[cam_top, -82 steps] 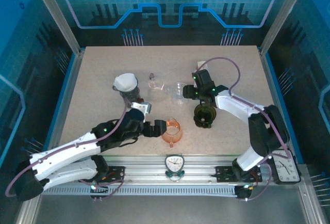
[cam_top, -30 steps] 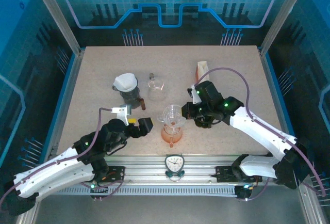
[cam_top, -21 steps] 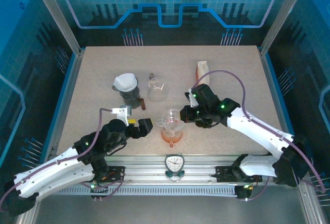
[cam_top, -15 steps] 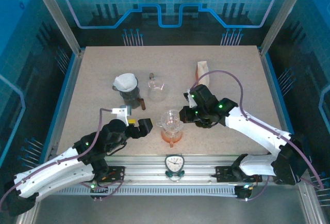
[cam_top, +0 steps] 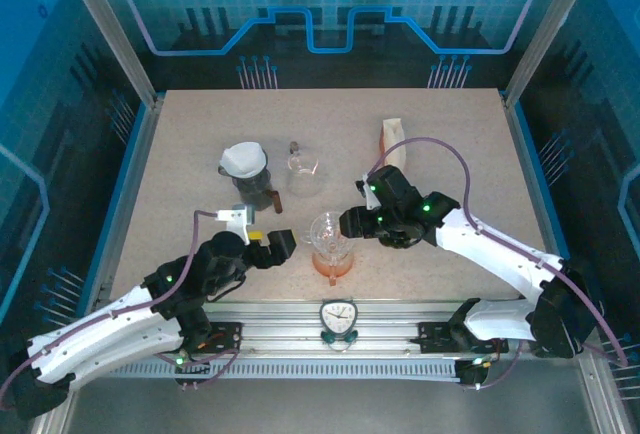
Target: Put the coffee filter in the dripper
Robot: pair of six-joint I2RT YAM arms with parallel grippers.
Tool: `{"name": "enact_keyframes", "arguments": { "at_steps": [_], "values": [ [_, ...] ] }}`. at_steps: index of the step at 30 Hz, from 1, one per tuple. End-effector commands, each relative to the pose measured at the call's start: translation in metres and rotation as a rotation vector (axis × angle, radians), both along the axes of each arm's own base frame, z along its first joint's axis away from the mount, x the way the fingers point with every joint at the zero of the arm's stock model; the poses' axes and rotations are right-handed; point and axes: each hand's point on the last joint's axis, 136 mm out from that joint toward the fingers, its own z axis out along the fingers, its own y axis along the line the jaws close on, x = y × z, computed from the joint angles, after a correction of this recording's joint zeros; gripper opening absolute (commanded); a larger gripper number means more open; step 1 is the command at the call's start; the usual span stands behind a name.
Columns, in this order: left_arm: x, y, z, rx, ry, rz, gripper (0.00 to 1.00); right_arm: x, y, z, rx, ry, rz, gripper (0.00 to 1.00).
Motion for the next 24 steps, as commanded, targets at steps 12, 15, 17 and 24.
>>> {"name": "enact_keyframes", "arguments": {
  "at_steps": [12,15,17,24],
  "values": [
    [0.001,0.001,-0.001,-0.001,-0.016,0.008,0.99,0.057,-0.069,0.061,-0.127,-0.312,-0.207,0.6],
    [0.001,0.001,-0.001,0.0,-0.018,0.008,0.99,0.09,-0.092,0.072,-0.173,-0.38,-0.296,0.57],
    [0.001,0.001,-0.001,-0.003,-0.016,0.006,0.99,0.114,-0.108,0.076,-0.236,-0.418,-0.346,0.55],
    [0.0,0.001,-0.004,0.003,-0.009,0.005,0.99,0.186,-0.12,0.066,-0.357,-0.414,-0.353,0.37]
  ]
}}
